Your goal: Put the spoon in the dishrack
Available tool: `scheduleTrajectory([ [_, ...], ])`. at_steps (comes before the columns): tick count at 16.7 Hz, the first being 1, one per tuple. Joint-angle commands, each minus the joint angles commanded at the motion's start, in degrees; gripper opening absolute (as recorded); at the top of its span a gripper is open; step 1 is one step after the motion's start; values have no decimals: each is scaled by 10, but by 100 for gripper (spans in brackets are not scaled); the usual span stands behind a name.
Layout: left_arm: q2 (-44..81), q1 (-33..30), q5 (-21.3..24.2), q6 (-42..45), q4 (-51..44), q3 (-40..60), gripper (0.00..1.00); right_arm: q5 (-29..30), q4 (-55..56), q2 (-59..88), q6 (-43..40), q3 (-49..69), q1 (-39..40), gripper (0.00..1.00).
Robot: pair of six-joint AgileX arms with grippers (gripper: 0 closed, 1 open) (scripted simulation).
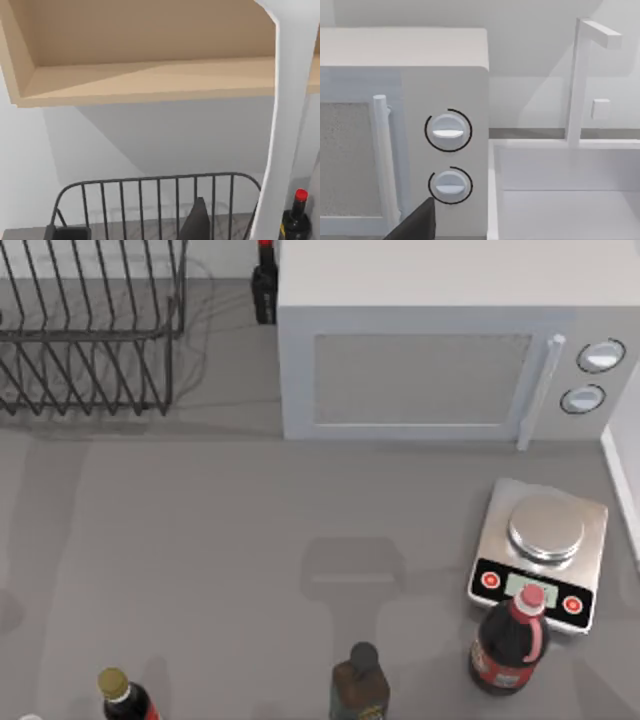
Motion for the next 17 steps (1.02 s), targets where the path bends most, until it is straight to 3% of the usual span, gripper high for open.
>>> scheduleTrajectory([
  [4,-73,48,12,-22,83,-70,0,0,0,0,0,0,0,100],
  [10,-76,50,12,-22,88,-73,0,0,0,0,0,0,0,100],
  [14,-17,39,12,-22,150,-76,0,0,0,0,0,0,0,100],
  [17,77,29,4,-23,259,-84,0,0,0,0,0,0,0,100],
])
